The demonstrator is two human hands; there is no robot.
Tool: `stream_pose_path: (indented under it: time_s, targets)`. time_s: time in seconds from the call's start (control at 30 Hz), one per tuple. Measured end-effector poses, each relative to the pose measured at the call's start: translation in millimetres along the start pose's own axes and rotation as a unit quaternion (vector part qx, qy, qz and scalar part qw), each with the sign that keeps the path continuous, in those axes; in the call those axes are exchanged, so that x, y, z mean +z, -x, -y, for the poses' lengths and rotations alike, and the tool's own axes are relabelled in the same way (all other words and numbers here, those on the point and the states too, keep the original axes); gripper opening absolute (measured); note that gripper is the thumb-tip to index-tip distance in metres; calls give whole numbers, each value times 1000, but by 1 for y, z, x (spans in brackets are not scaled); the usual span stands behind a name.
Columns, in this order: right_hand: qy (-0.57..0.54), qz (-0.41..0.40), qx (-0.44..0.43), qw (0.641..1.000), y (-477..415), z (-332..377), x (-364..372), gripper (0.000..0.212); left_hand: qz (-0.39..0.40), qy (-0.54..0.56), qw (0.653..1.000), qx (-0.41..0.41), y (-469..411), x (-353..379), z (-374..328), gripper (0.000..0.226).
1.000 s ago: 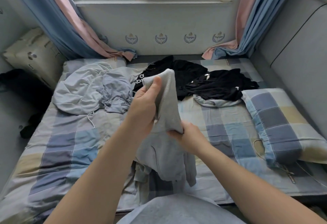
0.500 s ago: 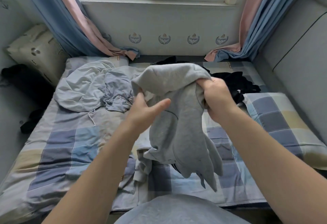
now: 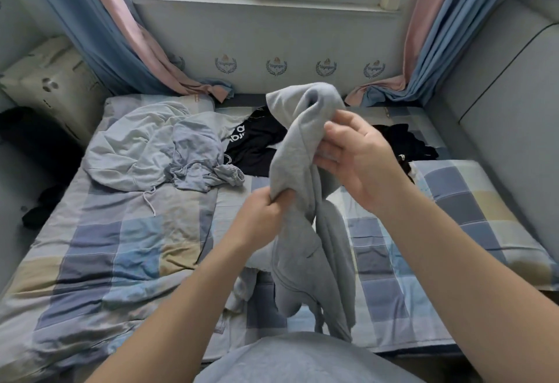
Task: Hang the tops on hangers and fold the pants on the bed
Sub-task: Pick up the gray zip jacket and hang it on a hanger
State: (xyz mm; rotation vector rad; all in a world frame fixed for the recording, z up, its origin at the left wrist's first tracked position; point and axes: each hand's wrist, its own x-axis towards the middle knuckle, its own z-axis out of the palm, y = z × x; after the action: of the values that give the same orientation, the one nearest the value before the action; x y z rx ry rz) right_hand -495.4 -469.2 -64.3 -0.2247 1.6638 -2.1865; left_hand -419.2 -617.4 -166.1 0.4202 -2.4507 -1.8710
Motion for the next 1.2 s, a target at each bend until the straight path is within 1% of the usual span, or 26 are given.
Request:
stream_pose_path:
  time_s: [0.07,0.13,0.23,0.3,0.33,0.43,0.47,0.5,0.57,0.6,0.67,0.73,0.77,0.83,0.9,0.93,0.97,1.0,1.03,1.07,1.1,1.13,1.17,1.2]
  targets:
    - [58,0,7,998,11,-12,-13,23,-30,59,998,-6,-3,-9,-2,50]
    - [136,-5,7,991,25,-29,-27,28,-53,93,994,-17,-4,-14,-7,49]
    - [243,42,40,968,49,-65,-43,34,-69,155,984,-49,-5,-13,-11,33]
    - [308,88,98,942,63,-95,-48,38,-73,188,977,-68,-5,-10,-14,33]
    - [323,112,133,930,69,-111,-48,43,-70,197,975,-70,-4,-8,-16,35]
    - [328,151,224,905,79,-154,-45,77,-65,219,971,-64,-3,-6,-25,37]
    - [339,151,233,899,80,-166,-45,79,-69,230,969,-60,-3,-7,-27,37]
    - [351,145,227,897,79,-178,-47,70,-73,243,966,-55,-2,-10,-29,40]
    - [359,109,193,907,74,-194,-54,38,-77,259,962,-42,-2,-17,-29,47]
    - [357,85,174,914,70,-197,-58,29,-83,263,960,-38,-1,-21,-28,49]
    - [376,42,128,917,59,-193,-68,24,-104,270,956,-41,2,-30,-25,51]
    - [400,1,77,913,47,-179,-79,16,-130,272,952,-58,3,-39,-18,47]
    - [401,-21,52,914,41,-169,-83,14,-134,256,955,-70,4,-43,-14,42]
    - [387,-46,-8,921,32,-145,-87,14,-121,180,972,-94,5,-52,-5,34]
    - [392,-34,-76,916,25,-118,-82,17,-81,106,987,-90,6,-54,3,29]
    - [413,-13,-116,903,22,-106,-78,19,-61,67,993,-74,7,-54,7,21]
    - [445,13,-154,882,21,-97,-73,21,-35,8,998,-56,9,-52,10,16]
    - [472,44,-186,860,20,-90,-69,23,0,-88,995,-38,12,-50,12,33]
    - [486,72,-208,846,20,-84,-63,25,47,-178,983,-18,13,-47,15,57]
    - [485,93,-221,841,21,-79,-57,27,92,-237,967,-4,14,-41,18,79]
    - [481,107,-236,837,23,-75,-50,27,129,-257,958,4,17,-33,19,92]
    - [478,114,-257,832,26,-73,-43,27,163,-236,958,10,20,-22,18,94]
    - [478,115,-281,824,30,-72,-38,26,188,-186,964,20,23,-10,20,87]
    - [479,111,-300,817,33,-71,-33,26,197,-130,971,26,27,2,22,77]
